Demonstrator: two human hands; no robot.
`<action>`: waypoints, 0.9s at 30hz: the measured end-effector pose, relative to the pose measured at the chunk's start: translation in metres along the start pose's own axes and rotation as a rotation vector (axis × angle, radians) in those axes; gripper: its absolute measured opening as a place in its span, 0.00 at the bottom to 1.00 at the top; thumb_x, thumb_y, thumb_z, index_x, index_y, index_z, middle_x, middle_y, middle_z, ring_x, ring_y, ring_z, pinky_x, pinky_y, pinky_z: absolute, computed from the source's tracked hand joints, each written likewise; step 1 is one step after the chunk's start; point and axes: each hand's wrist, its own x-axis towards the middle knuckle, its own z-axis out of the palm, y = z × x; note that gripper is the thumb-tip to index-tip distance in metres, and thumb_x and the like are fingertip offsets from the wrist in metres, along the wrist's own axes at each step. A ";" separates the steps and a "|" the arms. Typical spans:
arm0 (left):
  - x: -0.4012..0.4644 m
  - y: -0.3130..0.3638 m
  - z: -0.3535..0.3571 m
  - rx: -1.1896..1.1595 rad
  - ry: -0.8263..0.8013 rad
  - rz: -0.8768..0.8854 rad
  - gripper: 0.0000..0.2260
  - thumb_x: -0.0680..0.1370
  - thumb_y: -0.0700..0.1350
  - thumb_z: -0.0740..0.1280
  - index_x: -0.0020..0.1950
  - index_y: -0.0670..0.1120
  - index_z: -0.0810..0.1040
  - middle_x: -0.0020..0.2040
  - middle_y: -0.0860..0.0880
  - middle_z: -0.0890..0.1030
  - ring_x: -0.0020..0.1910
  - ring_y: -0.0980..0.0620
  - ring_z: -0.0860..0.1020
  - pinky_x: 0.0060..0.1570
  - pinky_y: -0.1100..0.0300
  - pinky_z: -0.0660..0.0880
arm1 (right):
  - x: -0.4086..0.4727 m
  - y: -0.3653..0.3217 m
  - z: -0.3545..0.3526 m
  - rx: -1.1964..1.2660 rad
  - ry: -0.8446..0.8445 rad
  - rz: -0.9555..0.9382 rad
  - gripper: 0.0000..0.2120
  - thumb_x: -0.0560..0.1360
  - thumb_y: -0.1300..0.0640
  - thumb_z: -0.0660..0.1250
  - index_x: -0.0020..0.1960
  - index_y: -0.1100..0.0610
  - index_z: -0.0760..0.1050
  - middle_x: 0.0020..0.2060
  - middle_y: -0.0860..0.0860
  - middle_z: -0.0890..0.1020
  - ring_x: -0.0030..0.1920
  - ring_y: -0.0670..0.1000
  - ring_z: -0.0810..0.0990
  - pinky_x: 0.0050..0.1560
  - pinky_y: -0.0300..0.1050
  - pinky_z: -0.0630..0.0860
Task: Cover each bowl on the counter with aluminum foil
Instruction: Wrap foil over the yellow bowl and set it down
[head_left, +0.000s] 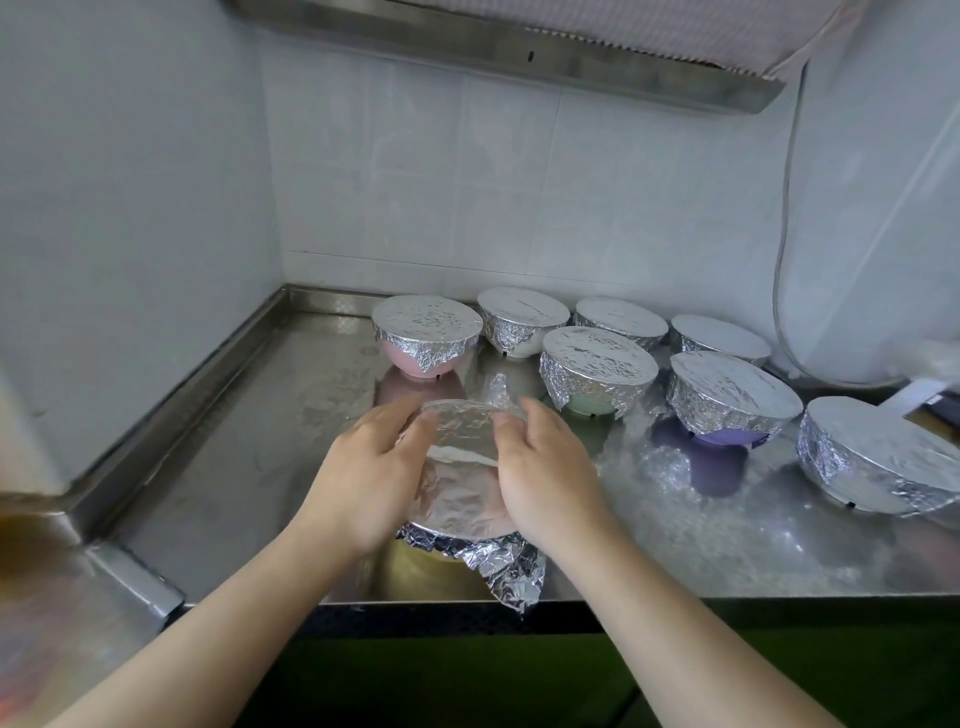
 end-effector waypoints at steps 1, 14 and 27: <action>-0.001 0.001 0.000 -0.029 0.006 -0.018 0.11 0.85 0.52 0.61 0.43 0.57 0.75 0.42 0.53 0.81 0.46 0.55 0.78 0.53 0.59 0.74 | -0.004 -0.002 0.003 -0.020 0.032 0.016 0.28 0.88 0.43 0.52 0.83 0.56 0.59 0.80 0.52 0.66 0.80 0.52 0.62 0.78 0.48 0.59; -0.016 0.017 0.005 -0.195 0.097 -0.126 0.23 0.85 0.51 0.59 0.34 0.72 0.76 0.30 0.52 0.79 0.37 0.50 0.76 0.48 0.50 0.75 | -0.008 -0.004 0.005 -0.049 -0.027 0.095 0.24 0.89 0.49 0.51 0.79 0.61 0.66 0.77 0.58 0.69 0.78 0.56 0.65 0.71 0.47 0.61; -0.004 0.006 -0.005 0.062 0.047 0.048 0.15 0.84 0.52 0.62 0.70 0.57 0.75 0.65 0.59 0.78 0.64 0.56 0.75 0.62 0.56 0.70 | -0.009 0.004 -0.002 0.028 0.018 -0.003 0.27 0.87 0.48 0.58 0.83 0.54 0.61 0.80 0.49 0.66 0.80 0.50 0.63 0.75 0.43 0.60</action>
